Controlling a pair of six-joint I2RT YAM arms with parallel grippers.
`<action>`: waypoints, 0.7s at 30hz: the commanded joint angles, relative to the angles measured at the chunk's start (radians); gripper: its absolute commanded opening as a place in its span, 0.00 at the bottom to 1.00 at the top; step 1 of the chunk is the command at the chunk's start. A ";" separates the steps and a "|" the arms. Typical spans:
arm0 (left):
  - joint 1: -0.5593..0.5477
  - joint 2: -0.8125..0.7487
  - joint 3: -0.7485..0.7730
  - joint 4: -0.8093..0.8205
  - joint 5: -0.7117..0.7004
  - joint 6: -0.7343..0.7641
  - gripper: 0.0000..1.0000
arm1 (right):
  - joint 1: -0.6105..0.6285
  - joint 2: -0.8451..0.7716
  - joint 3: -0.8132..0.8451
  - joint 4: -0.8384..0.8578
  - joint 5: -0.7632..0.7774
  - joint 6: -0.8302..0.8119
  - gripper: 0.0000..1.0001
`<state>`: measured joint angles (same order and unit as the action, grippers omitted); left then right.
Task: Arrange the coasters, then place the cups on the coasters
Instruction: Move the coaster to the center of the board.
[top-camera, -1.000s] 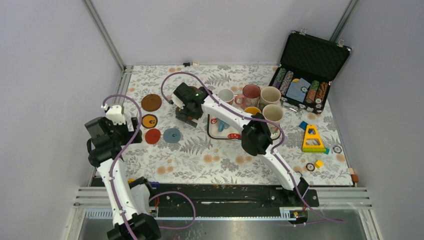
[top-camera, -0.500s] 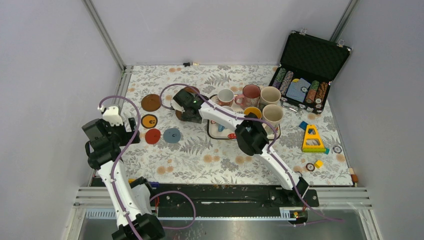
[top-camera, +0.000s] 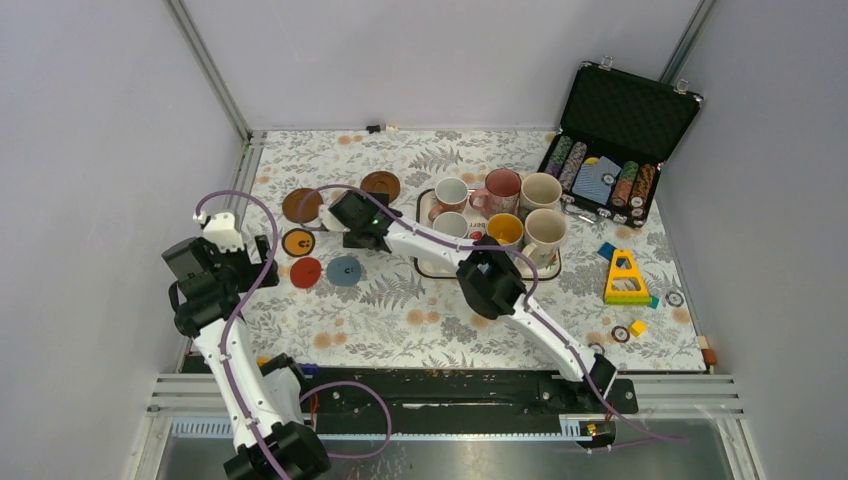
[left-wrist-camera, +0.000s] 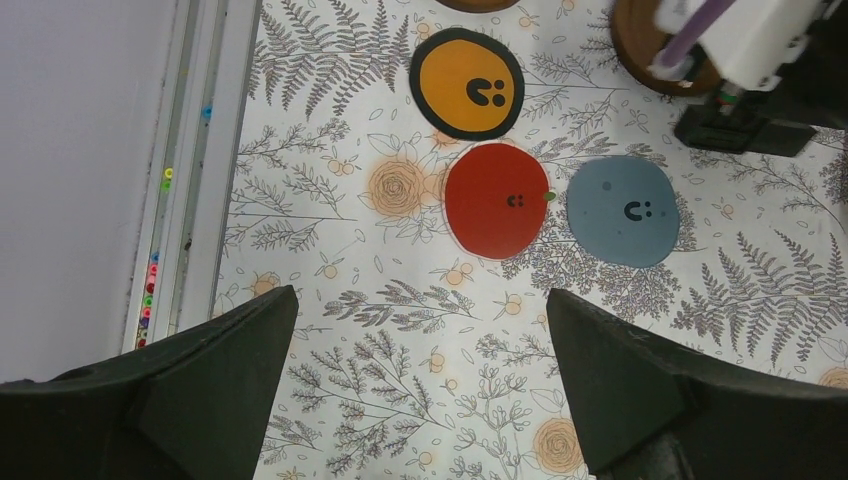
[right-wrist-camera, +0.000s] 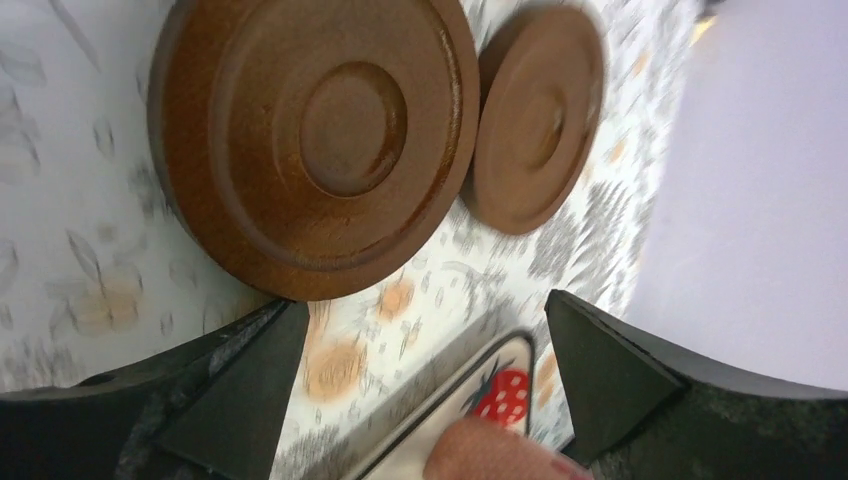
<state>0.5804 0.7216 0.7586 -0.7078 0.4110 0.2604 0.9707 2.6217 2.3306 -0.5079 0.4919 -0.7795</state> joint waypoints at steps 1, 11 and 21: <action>0.013 -0.004 0.003 0.050 0.033 -0.007 0.99 | 0.038 0.118 0.114 0.233 0.067 -0.136 0.98; 0.031 -0.006 0.001 0.050 0.033 -0.007 0.99 | 0.041 -0.010 0.051 0.215 0.045 -0.088 1.00; 0.055 -0.020 -0.001 0.050 0.043 -0.004 0.99 | 0.033 -0.321 -0.134 -0.025 -0.024 0.072 0.99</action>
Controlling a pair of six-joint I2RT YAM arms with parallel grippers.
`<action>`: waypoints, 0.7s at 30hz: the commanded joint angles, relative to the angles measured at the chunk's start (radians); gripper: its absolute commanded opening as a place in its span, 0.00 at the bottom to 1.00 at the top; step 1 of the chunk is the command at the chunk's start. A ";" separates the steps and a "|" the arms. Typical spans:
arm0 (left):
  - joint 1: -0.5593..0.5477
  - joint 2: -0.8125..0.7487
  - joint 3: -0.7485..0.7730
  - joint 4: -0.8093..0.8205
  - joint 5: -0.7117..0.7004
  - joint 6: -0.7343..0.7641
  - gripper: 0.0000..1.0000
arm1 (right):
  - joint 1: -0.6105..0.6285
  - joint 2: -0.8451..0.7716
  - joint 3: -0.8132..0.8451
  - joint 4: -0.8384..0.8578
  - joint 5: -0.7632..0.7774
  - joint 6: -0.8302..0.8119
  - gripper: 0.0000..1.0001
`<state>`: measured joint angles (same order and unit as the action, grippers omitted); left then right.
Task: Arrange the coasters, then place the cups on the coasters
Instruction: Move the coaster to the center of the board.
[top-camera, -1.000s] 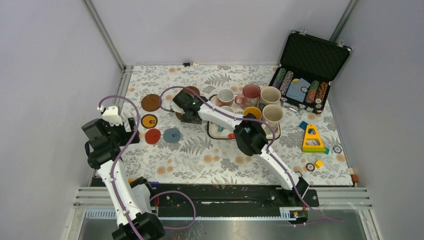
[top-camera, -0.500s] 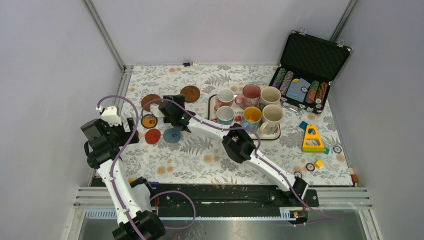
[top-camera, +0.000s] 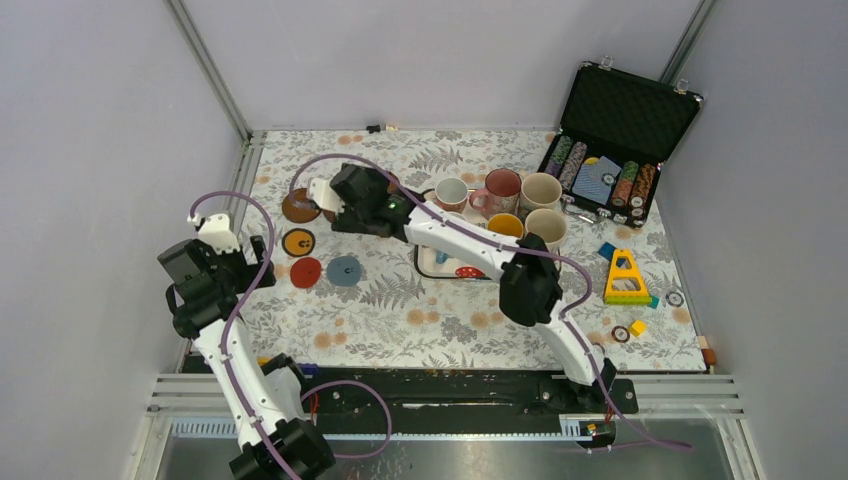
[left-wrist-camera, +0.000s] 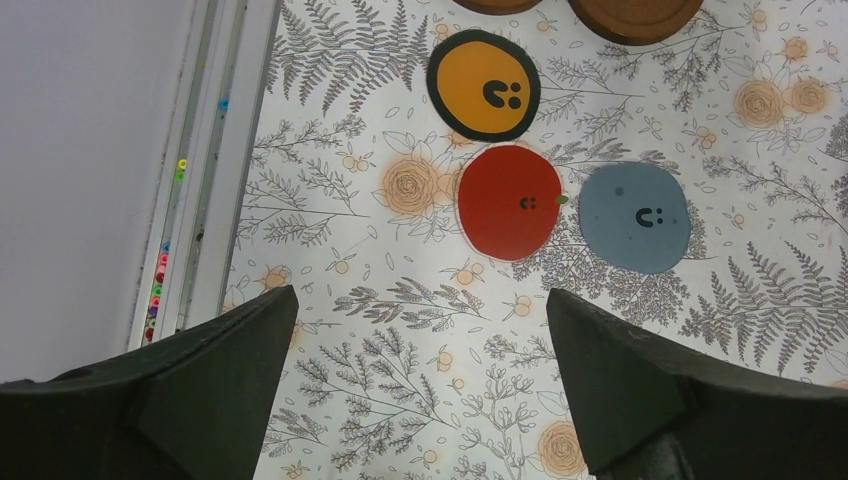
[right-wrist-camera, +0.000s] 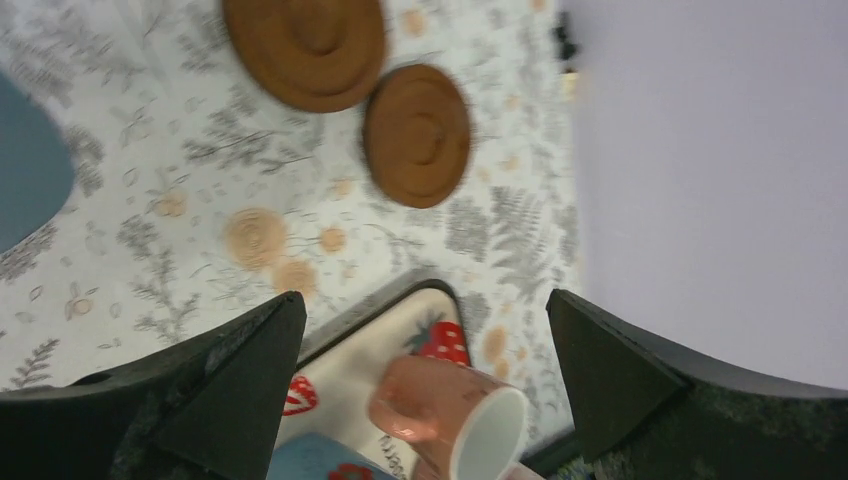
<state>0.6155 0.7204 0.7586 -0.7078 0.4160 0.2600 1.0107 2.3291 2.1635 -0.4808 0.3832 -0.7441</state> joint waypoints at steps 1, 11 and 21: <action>0.024 -0.019 -0.002 0.050 0.042 -0.004 0.99 | -0.012 -0.010 0.045 -0.060 0.118 0.031 1.00; 0.027 -0.007 -0.001 0.051 0.053 -0.002 0.99 | -0.041 0.071 0.051 -0.071 0.251 0.068 0.99; 0.029 -0.008 -0.001 0.050 0.055 -0.001 0.99 | -0.066 0.298 0.211 0.333 0.395 -0.224 1.00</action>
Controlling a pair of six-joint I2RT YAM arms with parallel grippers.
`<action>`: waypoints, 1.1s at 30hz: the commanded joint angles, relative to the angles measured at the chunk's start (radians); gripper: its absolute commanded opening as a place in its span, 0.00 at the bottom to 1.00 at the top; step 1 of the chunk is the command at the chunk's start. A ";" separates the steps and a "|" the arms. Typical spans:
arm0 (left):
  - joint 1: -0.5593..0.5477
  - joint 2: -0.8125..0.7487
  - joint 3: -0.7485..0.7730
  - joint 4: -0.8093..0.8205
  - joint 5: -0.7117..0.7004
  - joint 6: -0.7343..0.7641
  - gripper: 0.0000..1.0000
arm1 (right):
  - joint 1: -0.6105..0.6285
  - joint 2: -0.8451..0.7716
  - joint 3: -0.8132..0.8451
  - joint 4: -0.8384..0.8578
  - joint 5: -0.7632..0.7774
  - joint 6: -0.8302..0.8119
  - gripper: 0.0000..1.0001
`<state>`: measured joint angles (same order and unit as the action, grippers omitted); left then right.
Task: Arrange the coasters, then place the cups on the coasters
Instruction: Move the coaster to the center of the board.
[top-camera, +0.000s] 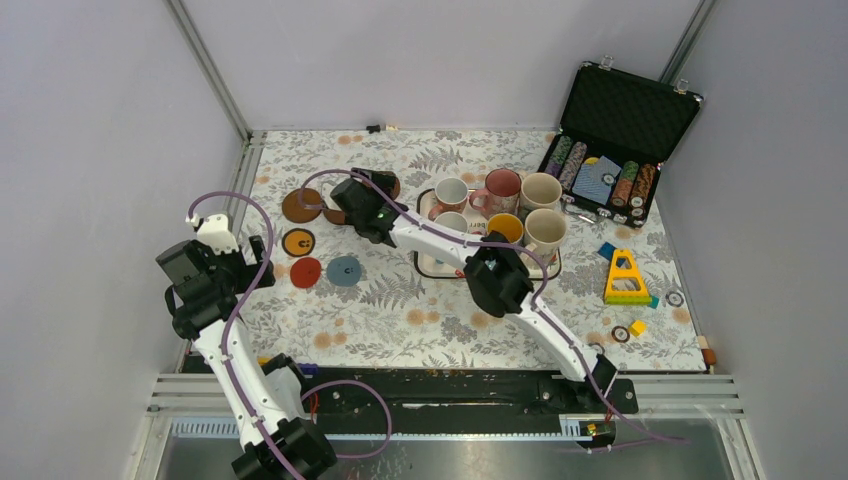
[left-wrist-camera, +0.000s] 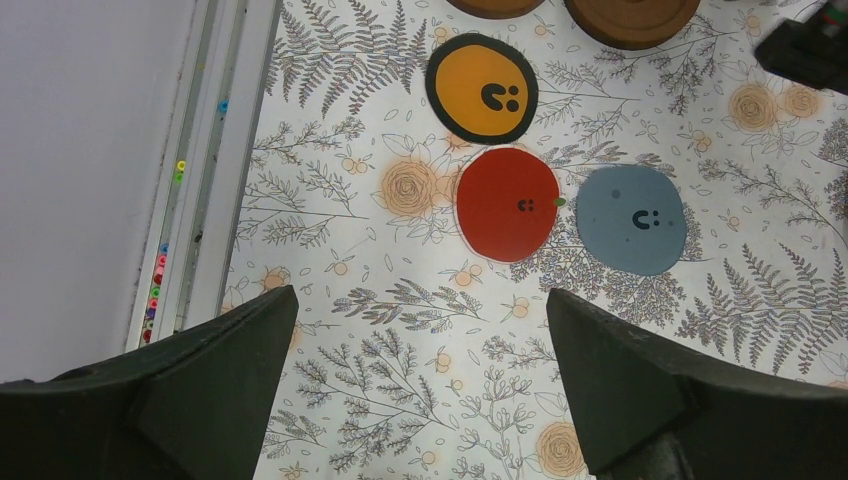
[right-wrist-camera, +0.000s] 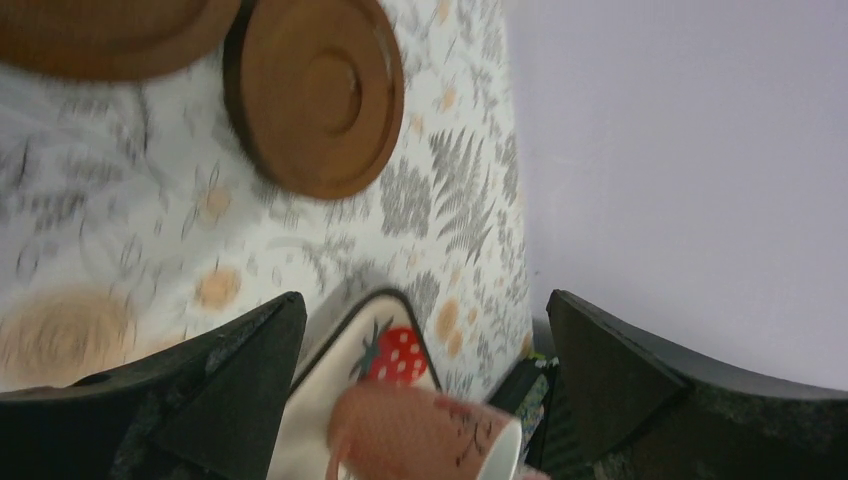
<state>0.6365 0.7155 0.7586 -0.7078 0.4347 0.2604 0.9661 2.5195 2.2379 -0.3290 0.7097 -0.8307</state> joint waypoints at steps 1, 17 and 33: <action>0.009 -0.002 -0.001 0.050 0.036 -0.001 0.99 | -0.028 0.141 0.184 0.193 0.060 -0.164 1.00; 0.009 0.003 0.000 0.050 0.036 -0.001 0.99 | -0.130 0.186 0.149 0.230 -0.269 -0.211 1.00; 0.014 -0.011 -0.001 0.049 0.036 -0.003 0.99 | -0.132 0.011 0.090 -0.296 -0.528 -0.112 1.00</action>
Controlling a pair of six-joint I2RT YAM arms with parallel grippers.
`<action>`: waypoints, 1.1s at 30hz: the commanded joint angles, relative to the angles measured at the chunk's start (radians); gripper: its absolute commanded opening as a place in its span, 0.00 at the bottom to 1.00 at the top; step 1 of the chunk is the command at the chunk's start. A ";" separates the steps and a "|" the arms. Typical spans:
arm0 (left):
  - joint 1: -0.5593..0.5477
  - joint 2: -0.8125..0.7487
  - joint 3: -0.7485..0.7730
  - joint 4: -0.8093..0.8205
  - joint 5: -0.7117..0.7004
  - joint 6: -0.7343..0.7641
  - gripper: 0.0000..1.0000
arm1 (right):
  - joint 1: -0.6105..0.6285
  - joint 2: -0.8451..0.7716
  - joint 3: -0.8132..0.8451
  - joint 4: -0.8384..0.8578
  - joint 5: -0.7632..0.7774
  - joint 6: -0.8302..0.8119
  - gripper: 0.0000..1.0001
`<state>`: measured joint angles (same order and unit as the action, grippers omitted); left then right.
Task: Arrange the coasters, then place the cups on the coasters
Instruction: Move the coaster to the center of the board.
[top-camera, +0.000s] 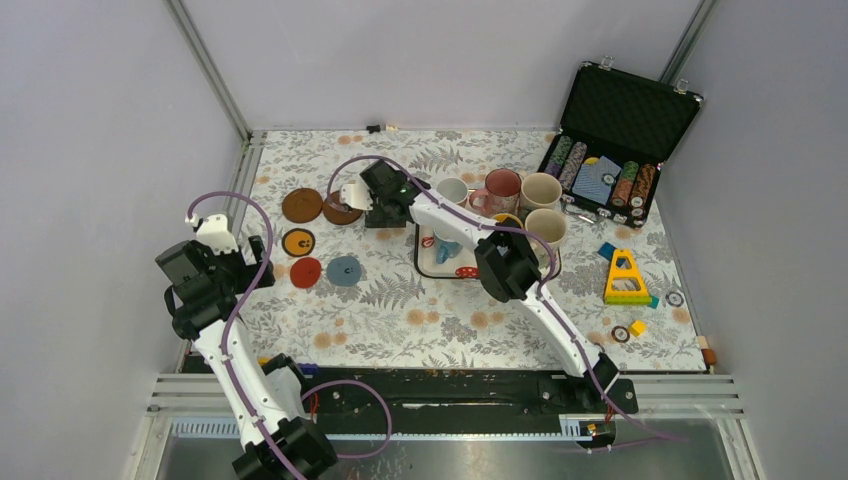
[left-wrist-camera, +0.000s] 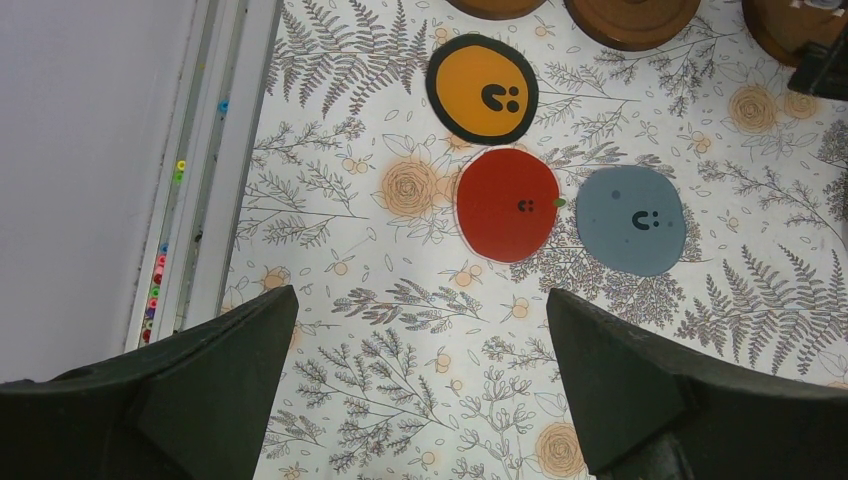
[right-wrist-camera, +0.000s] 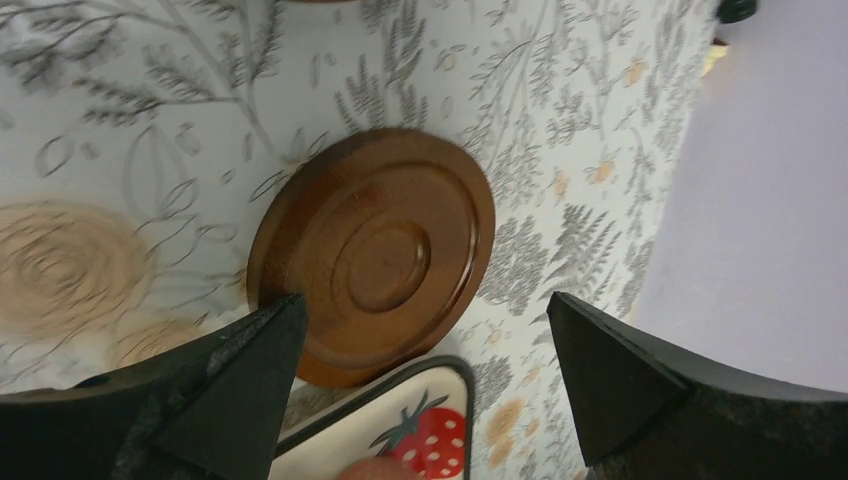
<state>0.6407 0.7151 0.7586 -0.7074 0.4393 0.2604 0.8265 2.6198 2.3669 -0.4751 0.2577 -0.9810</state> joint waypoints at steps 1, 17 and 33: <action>0.012 -0.010 -0.001 0.050 0.031 -0.004 0.98 | 0.008 -0.095 -0.054 -0.130 -0.064 0.044 1.00; 0.031 -0.008 0.001 0.049 0.031 -0.006 0.99 | 0.005 0.026 0.042 0.119 0.198 0.070 1.00; 0.033 0.010 0.004 0.050 0.030 -0.007 0.98 | 0.017 0.081 0.098 0.131 0.074 0.149 1.00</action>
<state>0.6670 0.7231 0.7586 -0.7074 0.4393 0.2577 0.8307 2.6759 2.4020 -0.3546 0.3721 -0.8761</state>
